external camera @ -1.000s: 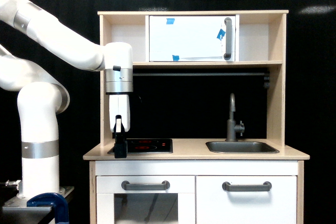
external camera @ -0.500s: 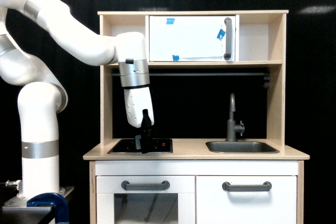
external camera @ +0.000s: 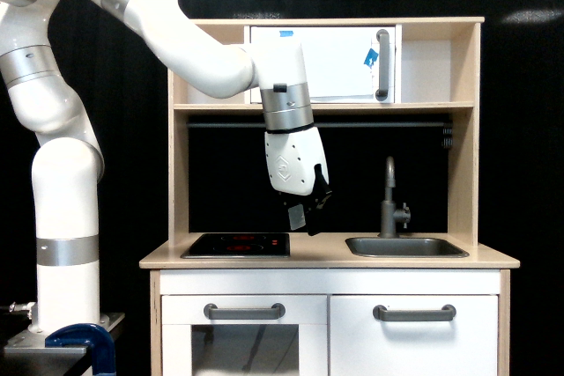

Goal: Open the oven door

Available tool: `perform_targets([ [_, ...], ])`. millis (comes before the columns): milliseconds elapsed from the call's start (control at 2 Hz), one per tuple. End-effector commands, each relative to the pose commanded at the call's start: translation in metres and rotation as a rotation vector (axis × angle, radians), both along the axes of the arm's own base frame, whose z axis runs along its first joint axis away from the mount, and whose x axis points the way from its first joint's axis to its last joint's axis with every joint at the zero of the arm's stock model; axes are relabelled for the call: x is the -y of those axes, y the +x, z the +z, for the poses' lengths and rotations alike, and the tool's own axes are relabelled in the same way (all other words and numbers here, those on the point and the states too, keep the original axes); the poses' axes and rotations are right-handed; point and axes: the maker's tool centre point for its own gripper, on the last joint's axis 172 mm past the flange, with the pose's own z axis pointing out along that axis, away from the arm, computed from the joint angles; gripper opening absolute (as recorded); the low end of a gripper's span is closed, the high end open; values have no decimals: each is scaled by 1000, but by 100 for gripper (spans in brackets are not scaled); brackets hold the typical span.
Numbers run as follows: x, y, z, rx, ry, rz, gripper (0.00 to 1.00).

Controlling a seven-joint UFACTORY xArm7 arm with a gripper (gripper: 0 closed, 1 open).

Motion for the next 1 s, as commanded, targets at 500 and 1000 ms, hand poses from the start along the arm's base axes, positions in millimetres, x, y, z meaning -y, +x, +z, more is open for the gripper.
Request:
perform_targets([
  [500,-24,73,22,43,100,400,100],
  [1000,-52,115,42,80,158,554,100],
])
